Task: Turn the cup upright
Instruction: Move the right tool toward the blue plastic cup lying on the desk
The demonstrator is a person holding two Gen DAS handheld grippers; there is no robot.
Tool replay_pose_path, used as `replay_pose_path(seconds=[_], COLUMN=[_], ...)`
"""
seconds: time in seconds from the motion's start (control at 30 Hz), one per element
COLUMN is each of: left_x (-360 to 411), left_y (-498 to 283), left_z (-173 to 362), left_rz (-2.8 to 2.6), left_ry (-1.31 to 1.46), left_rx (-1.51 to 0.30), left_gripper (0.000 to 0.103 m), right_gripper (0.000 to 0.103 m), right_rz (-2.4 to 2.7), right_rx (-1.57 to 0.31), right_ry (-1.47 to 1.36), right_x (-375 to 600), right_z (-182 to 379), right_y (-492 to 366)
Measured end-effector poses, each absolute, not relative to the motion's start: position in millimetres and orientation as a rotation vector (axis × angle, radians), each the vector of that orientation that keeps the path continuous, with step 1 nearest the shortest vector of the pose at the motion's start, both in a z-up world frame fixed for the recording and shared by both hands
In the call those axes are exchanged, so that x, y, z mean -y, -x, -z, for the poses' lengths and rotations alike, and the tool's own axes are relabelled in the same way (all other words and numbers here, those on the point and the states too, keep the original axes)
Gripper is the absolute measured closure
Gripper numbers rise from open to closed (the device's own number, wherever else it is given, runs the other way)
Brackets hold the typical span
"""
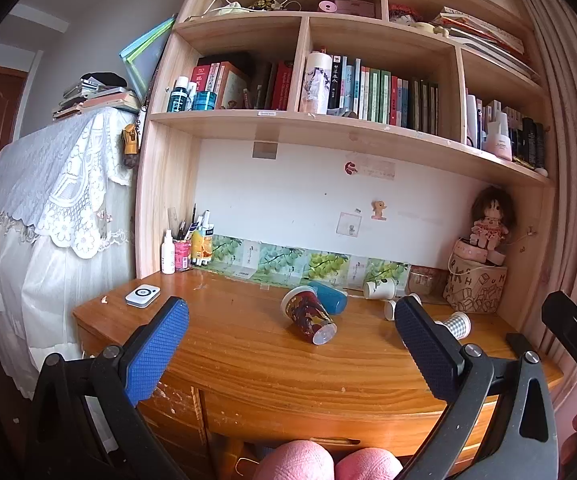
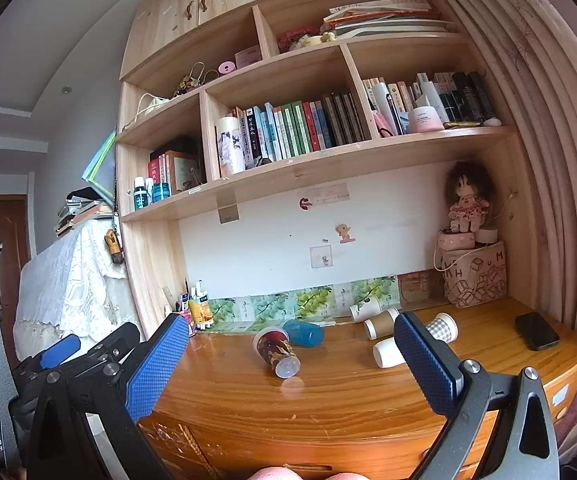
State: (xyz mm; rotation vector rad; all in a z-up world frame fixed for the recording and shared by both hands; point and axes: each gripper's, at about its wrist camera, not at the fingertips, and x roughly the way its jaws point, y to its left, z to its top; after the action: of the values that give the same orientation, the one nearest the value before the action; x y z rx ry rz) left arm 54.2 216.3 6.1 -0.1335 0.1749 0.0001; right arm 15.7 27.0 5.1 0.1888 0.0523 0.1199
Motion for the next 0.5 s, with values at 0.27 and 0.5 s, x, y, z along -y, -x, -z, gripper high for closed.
replay_pose_path(seconds=[0.27, 0.5], left_x=[-220.2, -219.6], left_y=[-61.0, -77.2], left_z=[-1.9, 6.4], left_rz=[-0.017, -0.034], left_ry=[0.149, 0.14], left_rx=[-0.207, -0.264], left_gripper=[0.0, 0.0], right_gripper=[0.0, 0.0], right_rz=[-0.153, -0.189], right_rx=[-0.078, -0.12], right_ry=[-0.178, -0.14], right_x=[-31.0, -35.5], right_z=[-2.0, -3.5], right_y=[-26.2, -52.6])
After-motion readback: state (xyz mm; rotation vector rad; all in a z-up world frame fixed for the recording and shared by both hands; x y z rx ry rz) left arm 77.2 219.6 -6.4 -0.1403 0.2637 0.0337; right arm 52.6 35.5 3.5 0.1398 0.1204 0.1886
